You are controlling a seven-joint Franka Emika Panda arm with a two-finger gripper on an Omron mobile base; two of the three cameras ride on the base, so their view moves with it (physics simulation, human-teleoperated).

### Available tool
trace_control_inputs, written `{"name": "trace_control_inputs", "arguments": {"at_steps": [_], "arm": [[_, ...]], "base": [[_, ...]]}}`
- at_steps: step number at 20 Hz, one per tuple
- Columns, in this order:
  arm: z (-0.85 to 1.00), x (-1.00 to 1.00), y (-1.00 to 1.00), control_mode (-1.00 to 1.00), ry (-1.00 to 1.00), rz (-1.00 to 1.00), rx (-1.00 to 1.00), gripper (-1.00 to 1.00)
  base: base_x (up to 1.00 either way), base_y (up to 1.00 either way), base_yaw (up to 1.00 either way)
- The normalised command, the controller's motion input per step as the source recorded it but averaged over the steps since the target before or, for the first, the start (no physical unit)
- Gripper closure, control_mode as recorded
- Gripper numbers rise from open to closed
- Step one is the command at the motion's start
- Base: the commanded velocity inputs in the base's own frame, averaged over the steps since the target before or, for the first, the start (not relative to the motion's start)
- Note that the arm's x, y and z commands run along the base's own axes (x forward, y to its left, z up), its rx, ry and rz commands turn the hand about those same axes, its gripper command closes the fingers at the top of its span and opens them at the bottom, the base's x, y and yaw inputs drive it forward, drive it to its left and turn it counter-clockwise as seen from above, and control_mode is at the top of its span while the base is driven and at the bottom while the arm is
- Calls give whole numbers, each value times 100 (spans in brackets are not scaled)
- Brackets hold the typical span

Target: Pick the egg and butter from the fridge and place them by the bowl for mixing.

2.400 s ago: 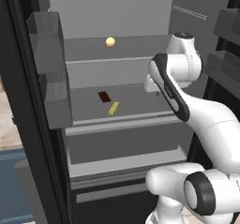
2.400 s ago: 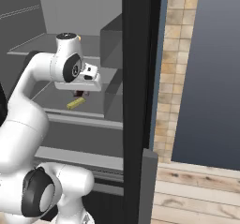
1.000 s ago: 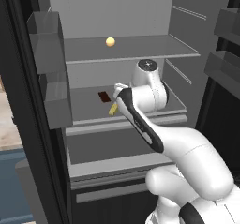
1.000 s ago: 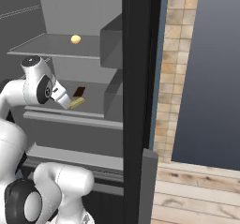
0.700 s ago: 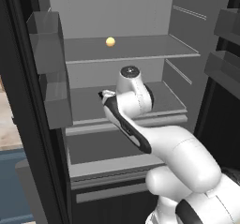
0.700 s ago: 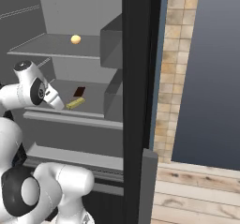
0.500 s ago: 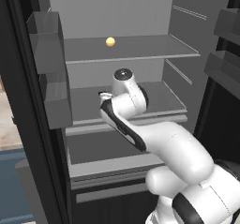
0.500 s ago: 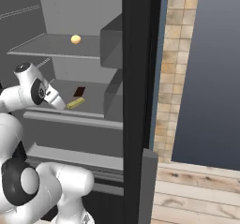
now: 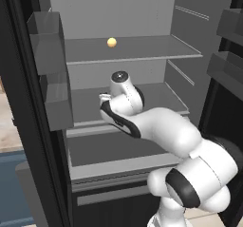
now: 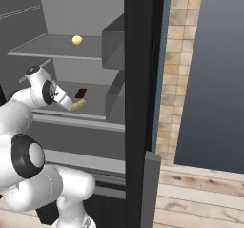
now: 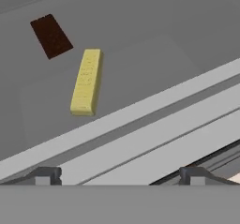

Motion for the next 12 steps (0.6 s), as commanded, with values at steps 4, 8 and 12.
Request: {"name": "trace_control_inputs", "arguments": {"at_steps": [4,8,12], "arm": [[-16,42,-1,-100,0,1,0,-100],[-20,37,0,-100,0,1,-2,-100],[-21,39,0,-100,-1,1,-2,-100]], "base": [[0,0,0],[0,0,0],[0,0,0]]}}
